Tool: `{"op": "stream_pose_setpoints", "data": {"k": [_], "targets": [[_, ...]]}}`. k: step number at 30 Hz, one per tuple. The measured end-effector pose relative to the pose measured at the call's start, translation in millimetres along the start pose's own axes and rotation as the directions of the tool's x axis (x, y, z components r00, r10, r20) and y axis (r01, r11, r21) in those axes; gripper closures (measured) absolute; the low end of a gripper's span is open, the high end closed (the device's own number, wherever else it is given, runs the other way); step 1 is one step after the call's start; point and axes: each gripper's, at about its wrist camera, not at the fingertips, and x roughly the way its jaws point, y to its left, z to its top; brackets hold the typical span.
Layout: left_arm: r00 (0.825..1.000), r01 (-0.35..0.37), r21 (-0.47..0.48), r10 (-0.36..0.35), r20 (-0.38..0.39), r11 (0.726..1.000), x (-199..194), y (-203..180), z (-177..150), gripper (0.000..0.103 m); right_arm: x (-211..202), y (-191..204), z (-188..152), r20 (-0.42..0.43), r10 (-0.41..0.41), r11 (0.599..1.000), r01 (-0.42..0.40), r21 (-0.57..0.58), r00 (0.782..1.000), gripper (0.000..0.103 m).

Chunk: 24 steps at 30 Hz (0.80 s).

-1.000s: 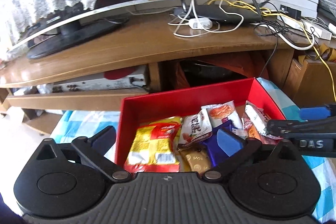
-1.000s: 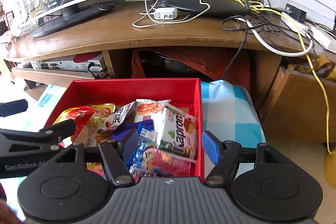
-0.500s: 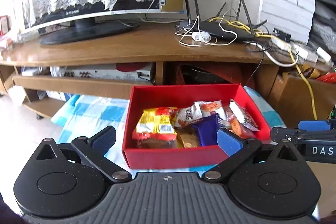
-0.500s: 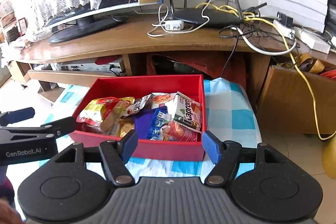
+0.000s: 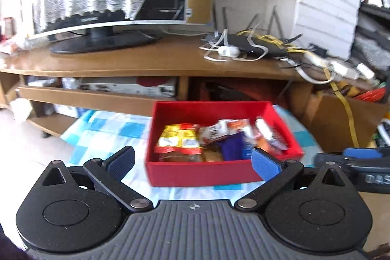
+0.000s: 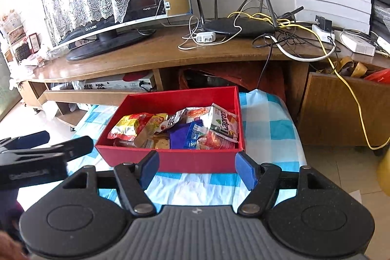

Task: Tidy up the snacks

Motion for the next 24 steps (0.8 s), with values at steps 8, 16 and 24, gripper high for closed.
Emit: {"op": "stream_pose_setpoints", "data": {"k": [8,16,24], "targets": [[0.988,-0.023,-0.005,0.022,-0.15,1.0,22,-2,-26,0.0,6,7,-17,-0.062,-0.032,0.999,0.031,-0.029,0.998,0.007],[0.977,-0.012,0.002,0.012,-0.211,1.0,23,-6,-49,0.0,18,7,-33,-0.141,-0.071,0.997,0.065,-0.048,0.988,0.007],[0.974,-0.025,0.013,0.027,-0.223,1.0,23,-9,-54,0.0,22,11,-45,-0.179,-0.078,0.995,0.066,-0.074,0.981,0.007]]}}
